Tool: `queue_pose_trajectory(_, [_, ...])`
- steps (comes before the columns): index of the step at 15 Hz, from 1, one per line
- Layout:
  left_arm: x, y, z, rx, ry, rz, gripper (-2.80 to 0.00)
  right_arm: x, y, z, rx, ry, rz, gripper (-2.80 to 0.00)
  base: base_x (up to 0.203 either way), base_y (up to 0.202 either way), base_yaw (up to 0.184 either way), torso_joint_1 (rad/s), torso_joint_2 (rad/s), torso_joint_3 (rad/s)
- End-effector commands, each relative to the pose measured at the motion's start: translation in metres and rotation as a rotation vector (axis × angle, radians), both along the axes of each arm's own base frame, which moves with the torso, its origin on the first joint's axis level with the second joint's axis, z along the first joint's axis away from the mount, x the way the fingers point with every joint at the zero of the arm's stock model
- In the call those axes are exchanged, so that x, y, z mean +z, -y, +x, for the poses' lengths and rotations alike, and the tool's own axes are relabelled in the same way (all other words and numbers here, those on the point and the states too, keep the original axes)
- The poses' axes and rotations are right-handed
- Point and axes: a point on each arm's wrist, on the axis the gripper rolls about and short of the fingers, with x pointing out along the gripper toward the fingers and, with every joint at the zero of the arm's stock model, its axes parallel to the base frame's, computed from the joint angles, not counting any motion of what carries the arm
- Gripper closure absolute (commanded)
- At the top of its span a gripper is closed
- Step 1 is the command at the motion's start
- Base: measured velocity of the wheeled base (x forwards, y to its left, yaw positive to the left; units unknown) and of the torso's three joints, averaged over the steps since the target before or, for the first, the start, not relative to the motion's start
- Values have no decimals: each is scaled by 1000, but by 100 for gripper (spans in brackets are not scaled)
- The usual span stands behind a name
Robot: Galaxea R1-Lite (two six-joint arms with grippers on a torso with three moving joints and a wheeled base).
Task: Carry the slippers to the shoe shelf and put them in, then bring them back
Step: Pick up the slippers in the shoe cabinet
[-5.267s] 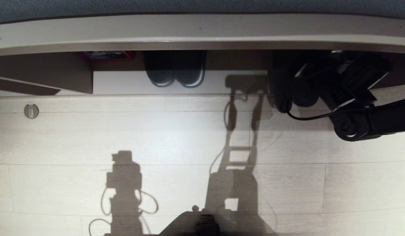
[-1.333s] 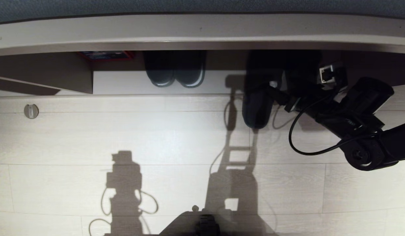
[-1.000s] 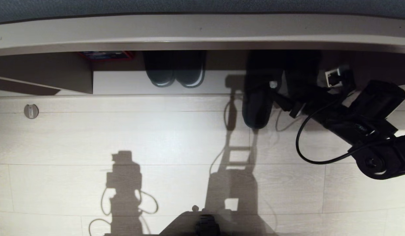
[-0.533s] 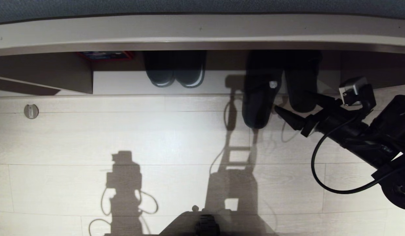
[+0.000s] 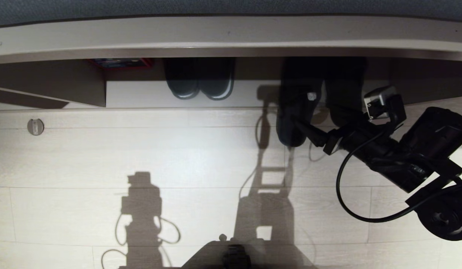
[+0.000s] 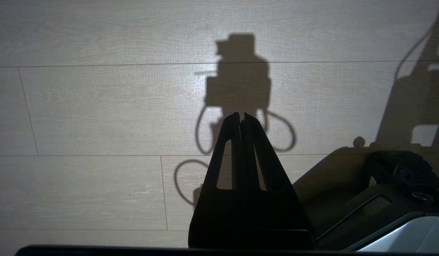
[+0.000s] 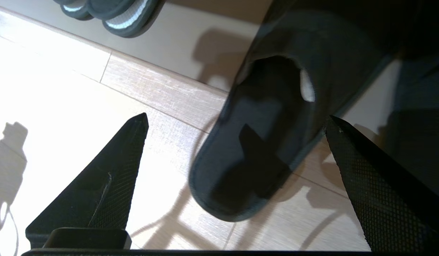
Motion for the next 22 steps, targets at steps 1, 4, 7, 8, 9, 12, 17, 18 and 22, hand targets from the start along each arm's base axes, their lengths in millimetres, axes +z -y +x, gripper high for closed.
queue_pose_trajectory(1, [0, 0, 0, 0, 1, 0, 0, -3, -3, 2, 9, -4, -2, -280, 0, 0, 0, 0, 0, 0])
queue_pose_trajectory(4, [0, 0, 0, 1, 1, 0, 0, -2, -3, -2, 18, -2, 5, 0, 0, 0, 0, 0, 0, 0])
queue_pose_trajectory(7, [0, 0, 0, 1, 1, 1, 0, -2, -6, -10, 37, -20, 17, 0, 0, 0, 0, 0, 0, 0])
queue_pose_trajectory(8, [0, 0, 0, 1, 1, 1, 0, -3, -6, -9, 37, -24, 16, 0, 0, 0, 0, 0, 0, 0])
queue_pose_trajectory(9, [0, 0, 0, 1, 1, 1, 0, -5, -6, -8, 37, -28, 14, 0, 0, 0, 0, 0, 0, 0])
queue_pose_trajectory(12, [0, 0, 0, 0, 1, 1, 0, -14, -11, 7, 31, -51, 9, 0, 0, 0, 0, 0, 0, 0])
queue_pose_trajectory(17, [0, 0, 0, 1, 1, 1, 0, 6, -17, 33, 2, 52, 40, 0, 0, 0, 0, 0, 0, 0])
queue_pose_trajectory(18, [0, 0, 0, 0, 1, 0, 0, 10, -19, 38, 1, 67, 45, 0, 0, 0, 0, 0, 0, 0])
queue_pose_trajectory(22, [0, 0, 0, 1, 0, 1, 0, 16, -20, 56, -10, 76, 48, 0, 0, 0, 0, 0, 0, 0])
